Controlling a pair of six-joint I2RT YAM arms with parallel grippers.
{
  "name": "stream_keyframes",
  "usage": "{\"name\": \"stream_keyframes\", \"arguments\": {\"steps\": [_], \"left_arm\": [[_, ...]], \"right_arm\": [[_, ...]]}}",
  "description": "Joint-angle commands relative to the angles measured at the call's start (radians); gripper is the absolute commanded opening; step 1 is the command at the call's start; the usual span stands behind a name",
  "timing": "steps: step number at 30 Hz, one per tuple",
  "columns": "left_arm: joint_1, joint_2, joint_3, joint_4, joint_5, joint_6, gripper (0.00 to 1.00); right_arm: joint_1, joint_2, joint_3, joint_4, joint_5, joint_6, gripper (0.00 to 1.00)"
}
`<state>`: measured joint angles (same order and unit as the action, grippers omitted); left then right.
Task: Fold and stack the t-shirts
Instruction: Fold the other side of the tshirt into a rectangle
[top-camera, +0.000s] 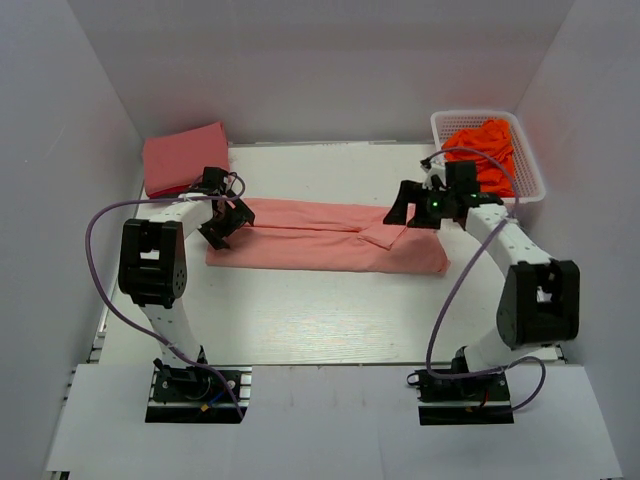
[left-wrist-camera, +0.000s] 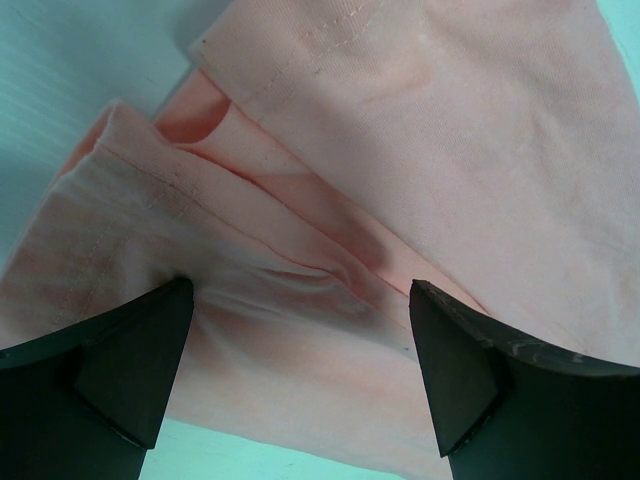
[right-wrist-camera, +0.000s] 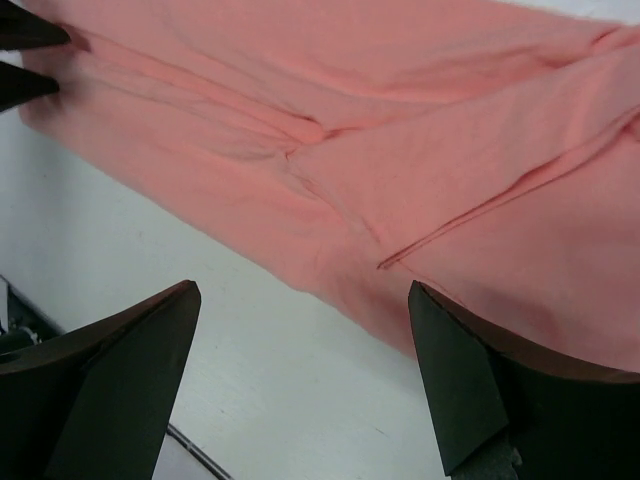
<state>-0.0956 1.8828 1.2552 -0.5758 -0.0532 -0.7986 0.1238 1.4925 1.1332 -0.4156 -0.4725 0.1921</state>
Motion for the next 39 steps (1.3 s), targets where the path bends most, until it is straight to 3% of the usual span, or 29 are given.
{"name": "stream_keyframes", "arguments": {"steps": [1,15,23,31,39], "left_arm": [[0.004,-0.008,-0.034,-0.076,-0.037,0.016,1.0],[0.004,0.001,-0.034,-0.105,-0.046,0.016,1.0],[0.004,0.001,-0.034,-0.096,-0.046,0.016,1.0],[0.013,0.021,-0.043,-0.096,-0.046,0.016,1.0],[0.013,0.021,-0.053,-0.096,-0.046,0.016,1.0]], "right_arm": [[0.03,0.098,0.004,0.08,-0.069,0.066,0.9],[0.115,0.331,0.1,0.028,0.026,0.112,0.9],[0.119,0.23,-0.013,0.023,0.132,0.122,0.9],[0.122,0.253,-0.053,0.107,0.049,0.15,0.9],[0.148,0.367,0.117,0.236,-0.026,0.208,0.9]]}}
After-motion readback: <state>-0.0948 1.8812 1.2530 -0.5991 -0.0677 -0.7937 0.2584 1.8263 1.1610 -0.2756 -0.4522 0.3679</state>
